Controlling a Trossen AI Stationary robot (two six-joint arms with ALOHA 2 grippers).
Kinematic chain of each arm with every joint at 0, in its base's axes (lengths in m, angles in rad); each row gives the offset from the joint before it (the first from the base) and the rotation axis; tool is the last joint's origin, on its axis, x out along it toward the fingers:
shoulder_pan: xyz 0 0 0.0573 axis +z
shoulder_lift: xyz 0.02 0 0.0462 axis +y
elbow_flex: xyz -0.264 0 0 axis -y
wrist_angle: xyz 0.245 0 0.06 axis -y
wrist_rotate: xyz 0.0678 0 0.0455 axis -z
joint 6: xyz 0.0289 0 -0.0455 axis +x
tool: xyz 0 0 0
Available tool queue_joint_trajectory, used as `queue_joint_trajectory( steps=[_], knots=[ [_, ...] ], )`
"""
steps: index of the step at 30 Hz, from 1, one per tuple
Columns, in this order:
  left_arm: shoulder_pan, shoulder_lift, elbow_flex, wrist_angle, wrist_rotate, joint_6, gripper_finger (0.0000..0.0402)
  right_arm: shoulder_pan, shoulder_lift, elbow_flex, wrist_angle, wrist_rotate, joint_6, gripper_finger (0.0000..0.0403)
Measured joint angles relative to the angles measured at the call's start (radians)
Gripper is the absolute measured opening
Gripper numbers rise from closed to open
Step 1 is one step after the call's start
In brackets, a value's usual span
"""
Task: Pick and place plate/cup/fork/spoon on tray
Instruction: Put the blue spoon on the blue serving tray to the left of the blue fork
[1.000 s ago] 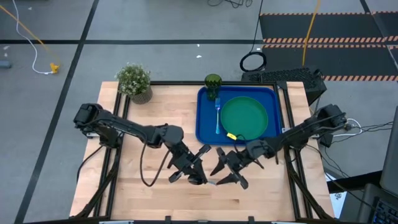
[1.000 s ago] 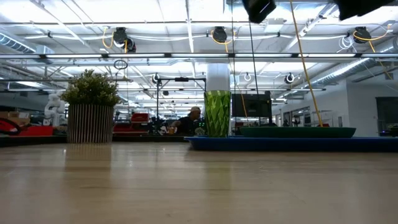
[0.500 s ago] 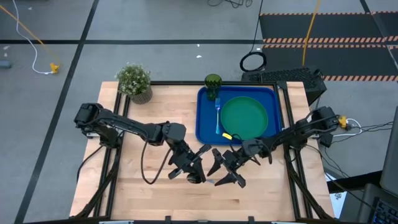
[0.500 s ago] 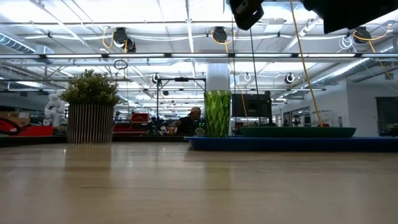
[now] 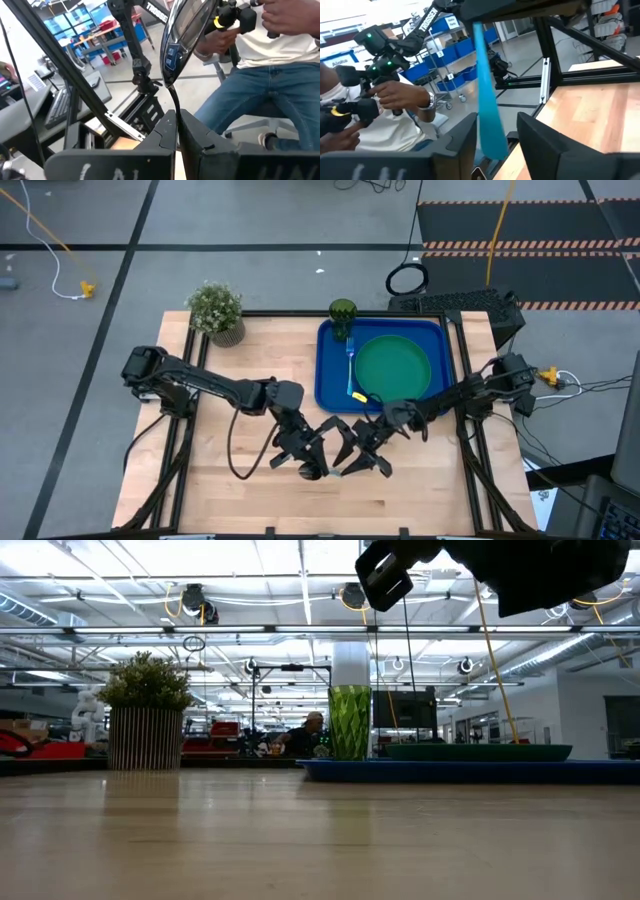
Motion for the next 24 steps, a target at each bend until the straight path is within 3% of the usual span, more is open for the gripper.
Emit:
queue_joint_trajectory(
  steps=[8, 18, 24],
  knots=[
    [0.014, 0.0, 0.0, -0.03, 0.002, 0.033, 0.0007, 0.003, 0.0, 0.0, 0.001, -0.001, -0.014, 0.0091],
    [0.025, 0.0, 0.0, -0.066, 0.004, 0.026, 0.0008, 0.009, 0.0, 0.0, -0.012, 0.001, -0.029, 0.0156],
    [0.024, 0.001, 0.0, -0.108, 0.002, 0.025, 0.0007, 0.009, 0.0, 0.0, -0.033, 0.004, -0.046, 0.0155]
  ],
)
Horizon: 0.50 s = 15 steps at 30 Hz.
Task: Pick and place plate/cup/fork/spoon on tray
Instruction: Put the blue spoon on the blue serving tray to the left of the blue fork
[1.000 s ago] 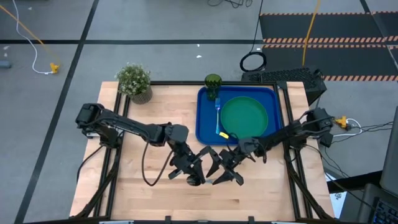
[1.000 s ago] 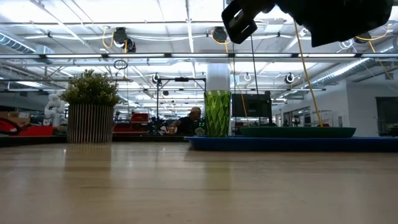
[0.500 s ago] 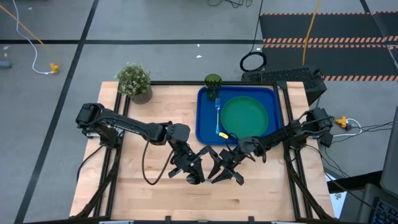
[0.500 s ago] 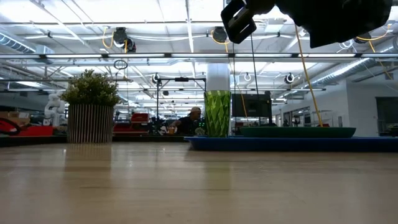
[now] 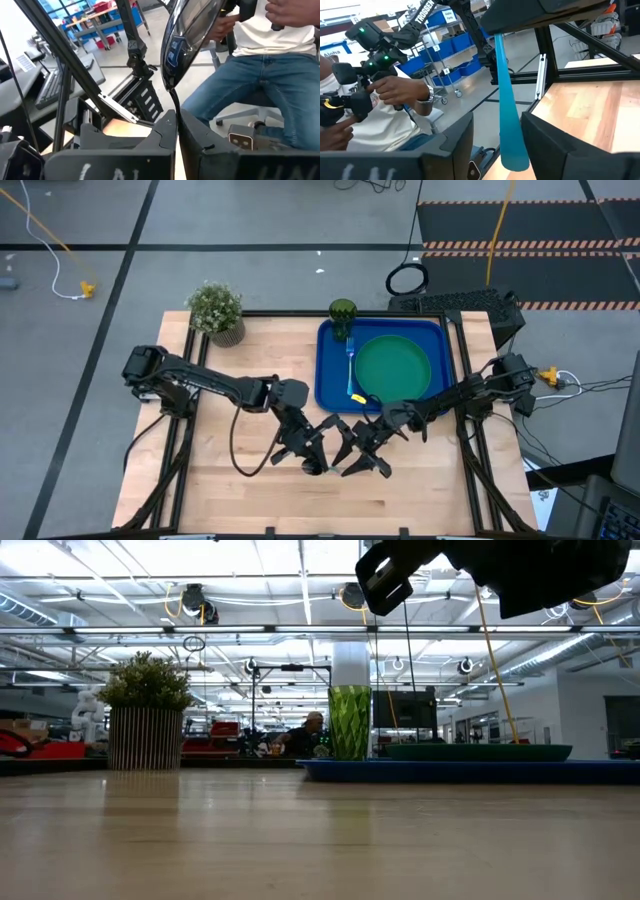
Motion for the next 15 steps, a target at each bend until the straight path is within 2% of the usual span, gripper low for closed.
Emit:
queue_joint_trajectory(
  steps=[15],
  knots=[
    [-0.002, 0.088, 0.0, 0.071, 0.014, 0.019, 0.0004, 0.047, 0.0, 0.0, -0.073, 0.06, -0.01, 0.0041]
  ],
)
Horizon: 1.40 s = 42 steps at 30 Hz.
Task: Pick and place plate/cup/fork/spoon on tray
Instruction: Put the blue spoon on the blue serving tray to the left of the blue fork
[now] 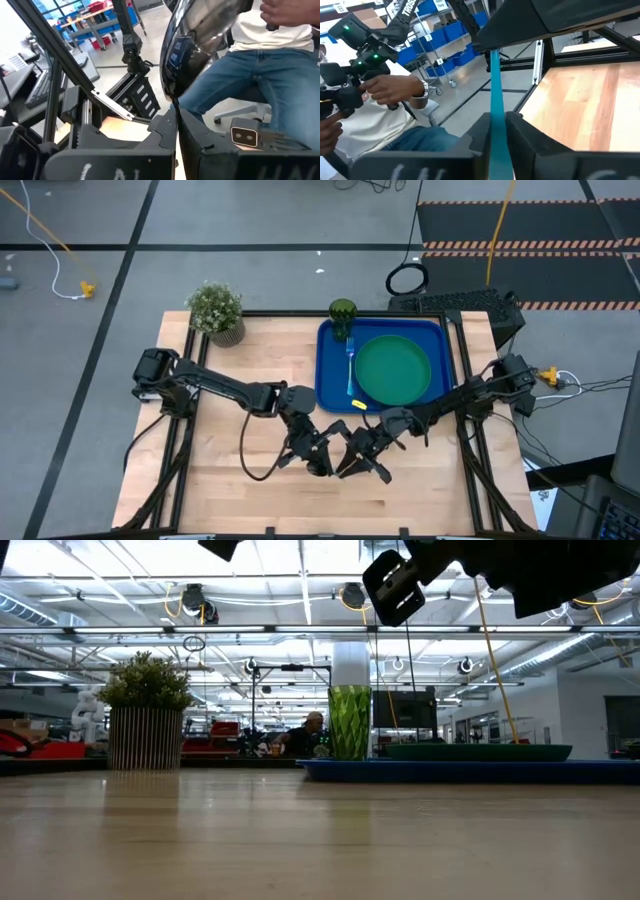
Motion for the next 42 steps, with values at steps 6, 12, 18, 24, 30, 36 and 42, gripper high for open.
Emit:
queue_joint_trajectory(
  steps=[6, 12, 18, 24, 30, 36, 42],
  knots=[
    [-0.007, 0.001, 0.0, 0.016, 0.015, -0.002, 0.0009, 0.001, -0.001, 0.0, -0.01, -0.002, -0.005, 0.0009],
    [-0.009, 0.001, 0.0, 0.016, 0.018, -0.011, 0.0005, 0.001, -0.001, 0.0, -0.018, -0.003, -0.022, 0.0],
    [-0.009, 0.001, 0.0, 0.016, 0.018, -0.013, 0.0006, 0.001, -0.001, 0.0, -0.022, -0.003, -0.045, 0.0],
    [-0.009, 0.001, 0.0, 0.016, 0.018, -0.015, 0.0009, 0.006, -0.001, 0.0, -0.022, -0.006, -0.036, 0.0],
    [-0.01, 0.001, 0.0, 0.016, 0.022, -0.015, 0.0005, 0.026, -0.001, 0.0, -0.015, -0.006, -0.025, 0.0047],
    [-0.009, 0.001, 0.0, 0.01, 0.025, -0.015, 0.0005, 0.033, -0.001, 0.0, -0.016, -0.01, -0.015, 0.0155],
    [-0.009, 0.001, 0.0, 0.011, 0.025, -0.011, 0.0009, 0.048, 0.0, 0.0, -0.018, 0.047, 0.009, 0.0235]
  ],
)
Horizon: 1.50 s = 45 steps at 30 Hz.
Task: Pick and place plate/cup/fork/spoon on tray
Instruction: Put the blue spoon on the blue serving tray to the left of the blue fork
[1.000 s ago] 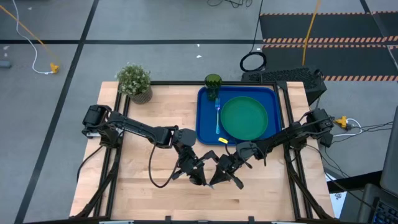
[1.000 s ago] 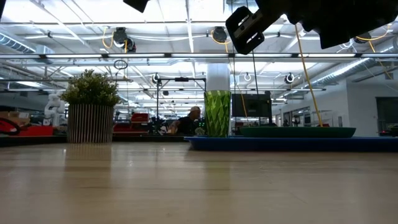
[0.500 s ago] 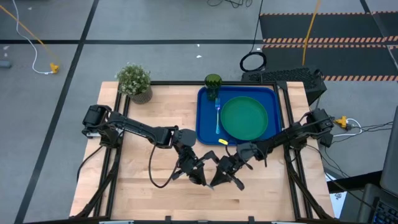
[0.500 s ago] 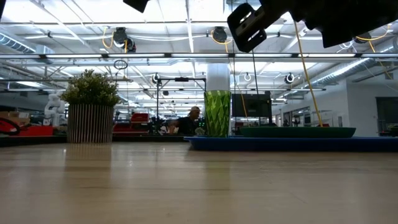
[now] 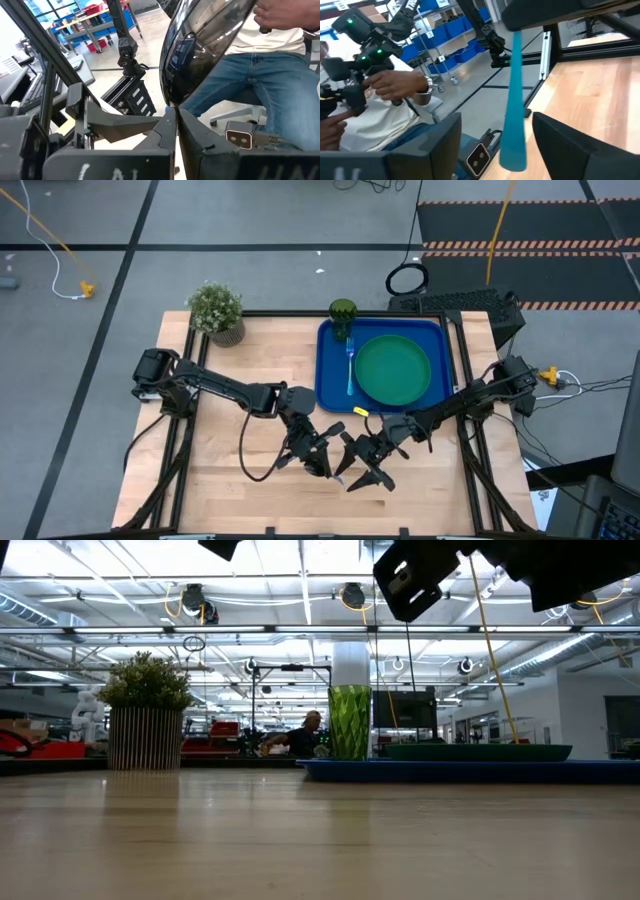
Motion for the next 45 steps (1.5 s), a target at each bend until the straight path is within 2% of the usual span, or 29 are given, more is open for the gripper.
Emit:
queue_joint_trajectory(
  steps=[5, 11, 18, 32, 34, 41, 45],
  knots=[
    [0.004, 0.0, 0.0, 0.008, 0.0, 0.017, 0.0004, -0.002, 0.0, 0.0, -0.002, 0.026, 0.01, 0.025],
    [0.005, 0.0, 0.0, 0.008, 0.0, 0.017, 0.0006, -0.002, 0.0, 0.0, -0.005, 0.026, 0.011, 0.0231],
    [0.016, 0.0, 0.0, -0.015, -0.008, 0.017, 0.0007, -0.01, 0.0, 0.0, -0.014, 0.052, 0.034, 0.0177],
    [0.023, -0.001, 0.0, -0.024, -0.029, 0.0, 0.0005, -0.024, 0.0, -0.001, -0.021, 0.048, 0.024, 0.0036],
    [0.019, -0.002, 0.0, -0.024, -0.052, -0.024, 0.0012, -0.027, 0.0, -0.001, -0.021, 0.043, 0.022, 0.0026],
    [0.018, -0.01, 0.0, -0.001, -0.147, -0.212, 0.0071, -0.044, 0.0, -0.001, -0.021, 0.07, 0.042, 0.0028],
    [0.014, -0.014, 0.0, -0.023, -0.212, -0.271, 0.0095, -0.053, 0.0, -0.001, -0.022, 0.074, 0.048, 0.0007]
  ],
)
